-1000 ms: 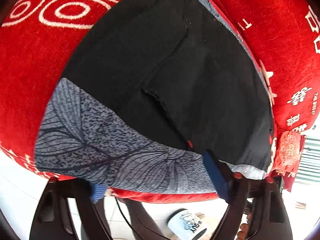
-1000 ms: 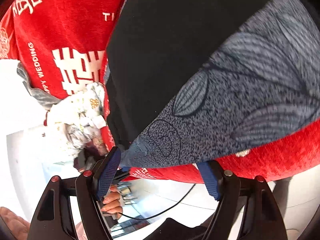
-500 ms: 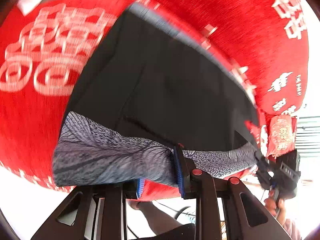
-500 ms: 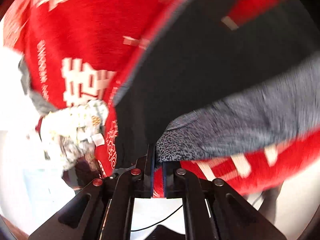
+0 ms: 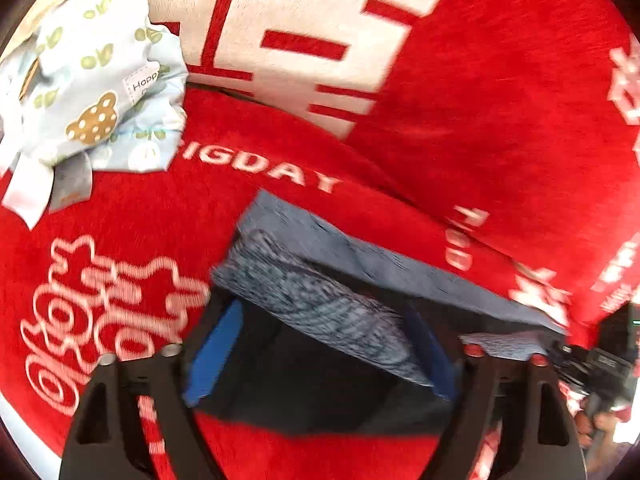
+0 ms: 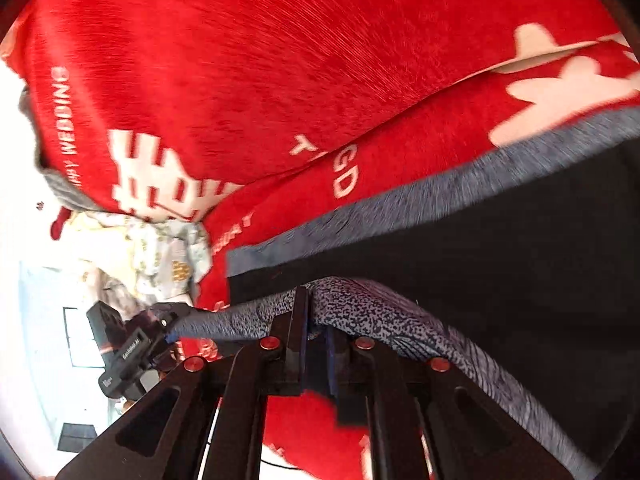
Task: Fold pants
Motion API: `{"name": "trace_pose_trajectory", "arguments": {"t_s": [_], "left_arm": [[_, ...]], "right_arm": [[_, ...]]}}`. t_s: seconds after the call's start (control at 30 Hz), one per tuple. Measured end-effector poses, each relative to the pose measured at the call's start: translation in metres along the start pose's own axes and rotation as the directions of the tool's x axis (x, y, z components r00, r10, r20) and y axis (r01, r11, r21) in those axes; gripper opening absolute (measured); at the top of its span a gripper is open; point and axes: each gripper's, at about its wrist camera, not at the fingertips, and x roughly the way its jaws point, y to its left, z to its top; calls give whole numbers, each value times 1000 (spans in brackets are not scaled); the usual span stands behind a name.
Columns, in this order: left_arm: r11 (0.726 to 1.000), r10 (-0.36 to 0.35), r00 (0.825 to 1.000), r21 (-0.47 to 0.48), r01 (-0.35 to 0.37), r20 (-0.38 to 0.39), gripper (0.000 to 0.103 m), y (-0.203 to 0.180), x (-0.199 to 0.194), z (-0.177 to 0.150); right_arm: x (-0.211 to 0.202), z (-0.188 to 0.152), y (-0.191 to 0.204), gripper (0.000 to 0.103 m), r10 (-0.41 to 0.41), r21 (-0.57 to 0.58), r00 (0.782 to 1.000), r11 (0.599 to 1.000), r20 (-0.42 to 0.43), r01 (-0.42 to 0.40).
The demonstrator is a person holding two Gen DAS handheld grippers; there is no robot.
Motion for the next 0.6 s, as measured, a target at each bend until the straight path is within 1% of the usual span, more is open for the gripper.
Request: {"name": "trace_pose_trajectory", "arguments": {"t_s": [0.03, 0.07, 0.1, 0.13, 0.2, 0.23, 0.27, 0.3, 0.33, 0.37, 0.4, 0.47, 0.5, 0.53, 0.57, 0.6], "left_arm": [[999, 49, 999, -9, -49, -6, 88, 0, 16, 3], [996, 83, 996, -20, -83, -14, 88, 5, 24, -2], [992, 117, 993, -34, -118, -23, 88, 8, 34, -2], [983, 173, 985, -52, -175, -26, 88, 10, 43, 2], [966, 241, 970, -90, -242, -20, 88, 15, 44, 5], [959, 259, 966, -117, -258, -12, 88, 17, 38, 6], [952, 276, 961, -136, -273, 4, 88, 18, 28, 7], [946, 300, 954, -135, -295, 17, 88, 16, 19, 7], [940, 328, 944, -108, -323, 31, 88, 11, 7, 6], [937, 345, 938, -65, -342, 41, 88, 3, -4, 3], [936, 352, 935, -24, -351, 44, 88, -6, -12, -1], [939, 331, 943, 87, -332, 22, 88, -31, -24, -20], [941, 317, 948, 125, -315, 1, 88, -42, -25, -28], [942, 295, 955, 177, -284, -41, 88, -56, -24, -42], [942, 279, 957, 217, -257, -79, 88, -70, -22, -58], [942, 268, 958, 237, -239, -99, 88, -82, -22, -65]], "right_arm": [[15, 11, -6, 11, -22, -8, 1000, 1000, -19, 21], [28, 19, -12, 11, -39, -13, 999, 999, -35, 39], [41, 26, -19, 14, -62, -17, 997, 998, -53, 61], [53, 32, -24, 18, -83, -21, 994, 996, -74, 82], [68, 42, -33, 19, -100, -31, 989, 995, -107, 97], [68, 44, -34, 23, -92, -37, 991, 995, -99, 89], [67, 45, -32, 28, -87, -44, 990, 996, -112, 83], [64, 45, -29, 45, -71, -55, 989, 996, -127, 65], [61, 44, -26, 66, -60, -65, 989, 997, -133, 51], [51, 41, -17, 73, -42, -95, 990, 995, -137, 29], [42, 39, -11, 77, -27, -120, 990, 993, -135, 11], [18, 31, 3, 78, -8, -183, 991, 983, -132, -16], [-1, 22, 8, 78, 0, -214, 990, 976, -138, -30], [-10, 17, 9, 78, 2, -222, 990, 975, -140, -34], [-24, 9, 7, 78, 4, -227, 990, 973, -138, -35], [-42, -1, 1, 78, 1, -223, 991, 974, -131, -30]]}}
